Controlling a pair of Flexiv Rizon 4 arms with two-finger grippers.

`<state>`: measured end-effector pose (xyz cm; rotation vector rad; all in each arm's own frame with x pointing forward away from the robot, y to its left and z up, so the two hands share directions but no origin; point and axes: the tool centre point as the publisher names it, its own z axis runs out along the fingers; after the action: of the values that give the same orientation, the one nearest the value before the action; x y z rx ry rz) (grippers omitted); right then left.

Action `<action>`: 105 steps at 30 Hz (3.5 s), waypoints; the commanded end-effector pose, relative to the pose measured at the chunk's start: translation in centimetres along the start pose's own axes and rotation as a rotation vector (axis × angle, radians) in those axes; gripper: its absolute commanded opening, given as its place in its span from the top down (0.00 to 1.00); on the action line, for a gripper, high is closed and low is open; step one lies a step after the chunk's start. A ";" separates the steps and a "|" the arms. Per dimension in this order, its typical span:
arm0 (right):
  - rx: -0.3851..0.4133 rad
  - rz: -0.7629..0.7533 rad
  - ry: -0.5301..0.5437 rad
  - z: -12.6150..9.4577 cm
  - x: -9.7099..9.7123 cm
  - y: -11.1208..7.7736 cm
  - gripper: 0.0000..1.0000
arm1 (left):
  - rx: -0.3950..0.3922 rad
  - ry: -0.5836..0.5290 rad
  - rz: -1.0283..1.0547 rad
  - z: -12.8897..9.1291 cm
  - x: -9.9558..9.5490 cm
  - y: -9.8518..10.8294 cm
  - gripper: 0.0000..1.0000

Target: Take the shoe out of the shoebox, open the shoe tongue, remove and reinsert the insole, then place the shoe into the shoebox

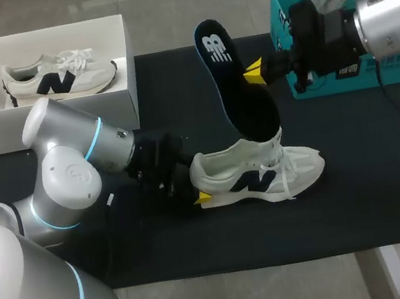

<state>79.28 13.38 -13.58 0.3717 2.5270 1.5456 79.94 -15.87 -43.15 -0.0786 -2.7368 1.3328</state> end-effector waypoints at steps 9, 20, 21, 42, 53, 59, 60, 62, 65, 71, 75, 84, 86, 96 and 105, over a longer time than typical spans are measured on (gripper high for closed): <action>-0.075 0.159 -0.215 -5.1 7.3 2.9 1.00 | -0.003 0.000 -0.001 0.2 0.0 0.2 1.00; -0.057 0.274 -0.315 -6.9 10.9 2.8 1.00 | -0.003 0.000 -0.001 0.2 0.0 0.2 1.00; -0.072 0.280 -0.322 -7.1 11.2 2.7 1.00 | -0.003 0.000 -0.001 0.2 0.0 0.2 1.00; -0.141 0.391 -0.366 -8.9 14.0 2.1 1.00 | -0.003 0.000 -0.001 0.2 0.0 0.2 1.00; -0.099 0.186 -0.175 -7.2 8.3 3.7 1.00 | -0.003 0.000 -0.001 0.2 0.0 0.2 1.00; -0.059 0.153 -0.137 -6.2 6.1 4.6 1.00 | -0.003 0.000 -0.001 0.2 0.0 0.2 1.00; -0.068 0.154 -0.129 -6.1 5.8 4.6 1.00 | -0.003 0.000 -0.001 0.2 0.0 0.2 1.00; -0.059 0.147 -0.126 -5.6 5.6 4.9 1.00 | -0.003 0.000 -0.001 0.2 0.0 0.2 1.00; -0.068 0.147 -0.116 -5.0 5.3 5.0 1.00 | -0.003 0.000 -0.001 0.2 0.0 0.2 1.00; -0.069 0.178 -0.123 -4.2 5.5 5.2 1.00 | -0.003 0.000 -0.001 0.2 0.0 0.2 1.00; -0.099 0.249 -0.164 -4.0 6.1 5.5 1.00 | -0.003 0.000 -0.001 0.2 0.0 0.2 1.00; -0.301 0.400 -0.174 -5.1 7.4 5.2 1.00 | -0.003 0.000 -0.001 0.2 0.0 0.2 1.00; -0.301 0.414 -0.176 -5.6 7.7 5.1 1.00 | -0.003 0.000 -0.001 0.2 0.0 0.2 1.00; -0.237 0.410 -0.129 -5.9 7.9 5.3 1.00 | -0.003 0.000 -0.001 0.2 0.0 0.2 1.00; -0.228 0.446 -0.140 -6.2 8.1 5.4 1.00 | -0.003 0.000 -0.001 0.2 0.0 0.2 1.00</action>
<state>71.06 12.91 -6.04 0.9918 2.2260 1.8814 79.94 -15.86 -43.16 -0.0785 -2.7369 1.3328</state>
